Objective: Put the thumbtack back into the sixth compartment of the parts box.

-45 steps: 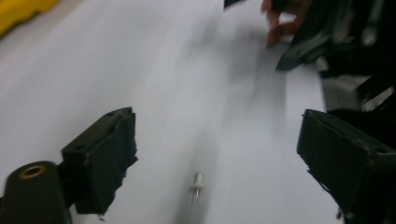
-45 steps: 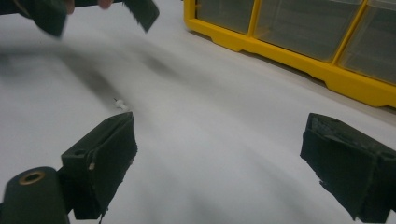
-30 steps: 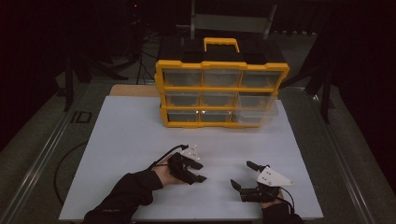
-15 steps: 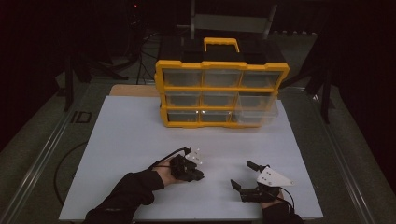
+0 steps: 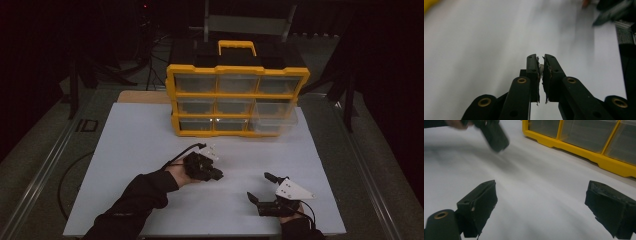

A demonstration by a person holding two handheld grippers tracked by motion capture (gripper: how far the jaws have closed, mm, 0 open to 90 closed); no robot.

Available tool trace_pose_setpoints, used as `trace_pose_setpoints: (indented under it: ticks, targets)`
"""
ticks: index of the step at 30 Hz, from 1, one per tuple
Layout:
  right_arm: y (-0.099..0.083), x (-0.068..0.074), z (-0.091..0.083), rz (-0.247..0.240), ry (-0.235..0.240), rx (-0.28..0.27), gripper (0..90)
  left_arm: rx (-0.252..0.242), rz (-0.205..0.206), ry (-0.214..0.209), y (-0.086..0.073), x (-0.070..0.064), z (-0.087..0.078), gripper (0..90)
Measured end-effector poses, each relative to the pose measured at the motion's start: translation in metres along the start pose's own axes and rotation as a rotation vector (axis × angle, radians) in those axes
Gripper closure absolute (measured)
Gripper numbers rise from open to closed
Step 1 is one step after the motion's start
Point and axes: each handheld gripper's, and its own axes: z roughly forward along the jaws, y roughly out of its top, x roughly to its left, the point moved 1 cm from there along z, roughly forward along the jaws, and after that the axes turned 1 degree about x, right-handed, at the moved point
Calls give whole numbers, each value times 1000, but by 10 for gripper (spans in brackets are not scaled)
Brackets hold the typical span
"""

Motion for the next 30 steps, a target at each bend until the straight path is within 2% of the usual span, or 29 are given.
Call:
trace_pose_setpoints:
  ticks: [3,11,15,16,21,24,26,28,30]
  targets:
    - [0,0,0,2,-1,-3,100,-20,12,9,21,6,-10,842]
    - [0,-1,-1,9,0,-7,100,-114,21,19,84,18,-31,842]
    - [0,-1,-1,11,4,-10,101,-134,39,33,113,20,-35,842]
    - [0,-1,-1,11,3,-12,101,-142,37,26,120,21,-36,842]
    - [0,-1,-1,17,5,-13,100,-192,34,46,154,27,-40,842]
    - [0,-1,-1,22,6,-14,100,-213,17,61,170,33,-39,842]
    - [0,-1,-1,26,9,-15,100,-237,-8,73,179,38,-37,842]
    - [0,-2,-1,25,11,-15,101,-249,-22,106,184,42,-35,841]
    - [0,-2,-2,25,13,-16,101,-266,-41,103,187,47,-31,841]
